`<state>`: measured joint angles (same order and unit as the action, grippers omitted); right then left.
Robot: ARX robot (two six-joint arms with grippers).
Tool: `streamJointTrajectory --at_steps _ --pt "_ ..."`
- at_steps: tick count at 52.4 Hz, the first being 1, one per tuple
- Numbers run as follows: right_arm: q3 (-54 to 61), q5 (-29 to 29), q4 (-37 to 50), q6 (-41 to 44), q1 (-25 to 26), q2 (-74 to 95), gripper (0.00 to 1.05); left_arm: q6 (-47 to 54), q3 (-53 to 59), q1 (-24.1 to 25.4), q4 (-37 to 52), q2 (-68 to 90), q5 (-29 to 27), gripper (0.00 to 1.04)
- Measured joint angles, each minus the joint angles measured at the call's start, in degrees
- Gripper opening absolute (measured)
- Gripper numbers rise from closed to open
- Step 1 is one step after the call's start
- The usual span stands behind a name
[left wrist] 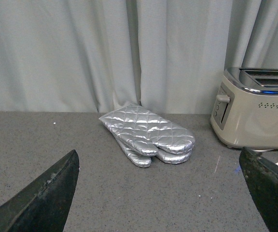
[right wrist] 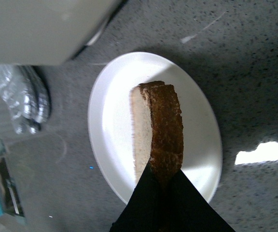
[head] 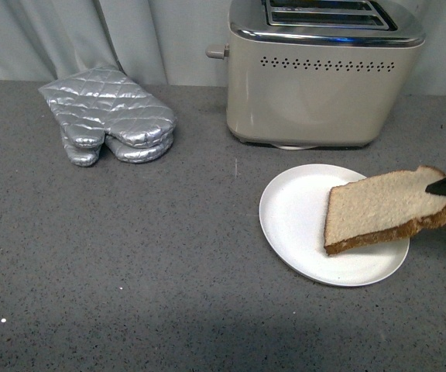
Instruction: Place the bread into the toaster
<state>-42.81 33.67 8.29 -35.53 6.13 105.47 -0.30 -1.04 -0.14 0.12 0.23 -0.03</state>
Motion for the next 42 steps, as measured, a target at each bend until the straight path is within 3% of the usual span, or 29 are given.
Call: streamJointTrajectory --at_steps 11,17,25,42 --pt "2.3 -4.9 2.6 -22.9 -5.4 -13.4 0.01 0.0 0.0 0.0 0.0 0.0 0.0 0.98" --pt "1.0 -14.1 1.9 -31.2 -10.1 -19.7 0.01 0.0 0.0 0.0 0.0 0.0 0.0 0.98" --pt "-4.9 -29.7 3.2 -34.9 -16.4 -23.3 0.01 0.0 0.0 0.0 0.0 0.0 0.0 0.98" --pt "-17.5 -47.1 1.6 -43.1 -23.8 -14.7 0.01 0.0 0.0 0.0 0.0 0.0 0.0 0.98"
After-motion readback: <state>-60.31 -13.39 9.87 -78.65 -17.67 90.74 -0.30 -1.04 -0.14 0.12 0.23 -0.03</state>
